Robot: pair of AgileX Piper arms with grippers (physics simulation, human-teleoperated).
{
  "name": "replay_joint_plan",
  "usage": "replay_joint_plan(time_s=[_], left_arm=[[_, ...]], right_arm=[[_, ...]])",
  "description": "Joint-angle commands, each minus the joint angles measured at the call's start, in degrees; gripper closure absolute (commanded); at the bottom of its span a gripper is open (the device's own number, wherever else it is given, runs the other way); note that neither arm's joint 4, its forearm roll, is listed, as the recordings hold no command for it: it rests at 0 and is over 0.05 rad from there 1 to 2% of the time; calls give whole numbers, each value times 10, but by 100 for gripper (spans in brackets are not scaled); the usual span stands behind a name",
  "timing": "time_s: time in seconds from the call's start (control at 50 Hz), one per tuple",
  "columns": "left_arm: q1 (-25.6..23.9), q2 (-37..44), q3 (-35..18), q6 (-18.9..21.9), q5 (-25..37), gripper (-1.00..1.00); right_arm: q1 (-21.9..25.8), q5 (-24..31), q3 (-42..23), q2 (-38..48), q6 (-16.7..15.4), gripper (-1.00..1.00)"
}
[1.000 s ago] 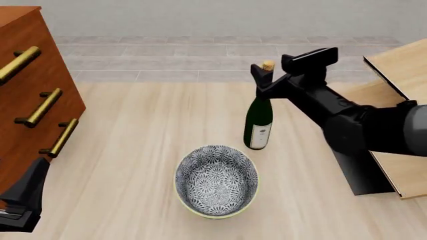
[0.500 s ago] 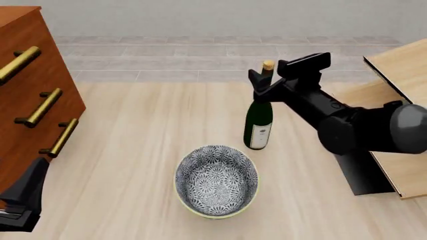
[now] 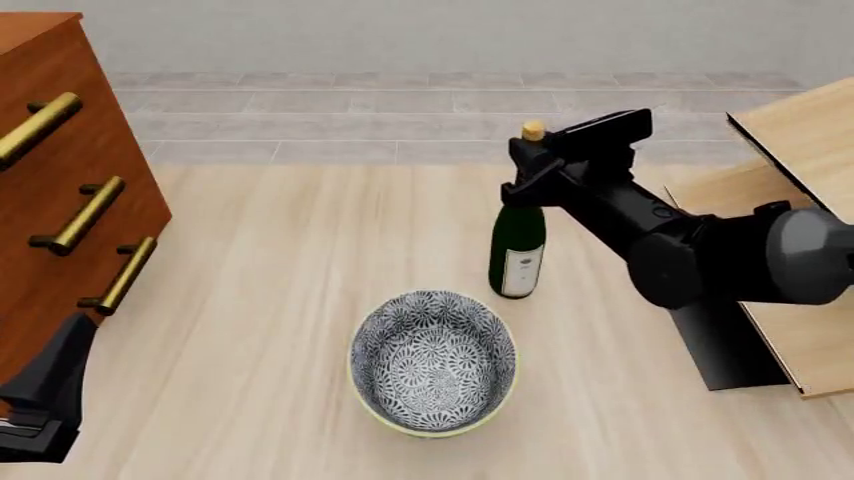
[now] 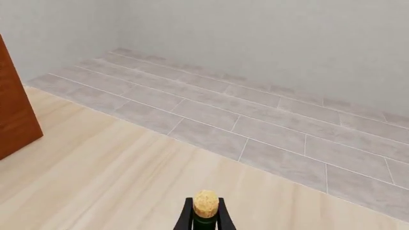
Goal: Put the wine bottle on the wine rack.
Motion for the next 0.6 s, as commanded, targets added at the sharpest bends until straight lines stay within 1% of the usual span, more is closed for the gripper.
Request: replay_joint_plan(time_s=[0.02,0.18,0.36,0.46,0.48,0.52,0.54,0.6], left_arm=[[2,0,0,-1,-1,-100],[1,0,0,-1,-1,-100],[1,0,0,-1,-3,-100],[1,0,0,-2,-4,-100],[1,0,0,-1,-5,-100],[1,0,0,-2,-6,-100],[0,0,0,-2,-6,-100],[1,0,0,-3,-7,-100]], right_arm=[[0,0,0,-2,0,100],[-1,10,-3,-15,0,100],[3,28,-5,-60,1,100],[5,39,-7,-77,5,100],[5,41,-5,-89,9,100],[3,56,-11,-96,9,100],[5,58,-10,-103,15,100],[3,67,-10,-121,19,100]])
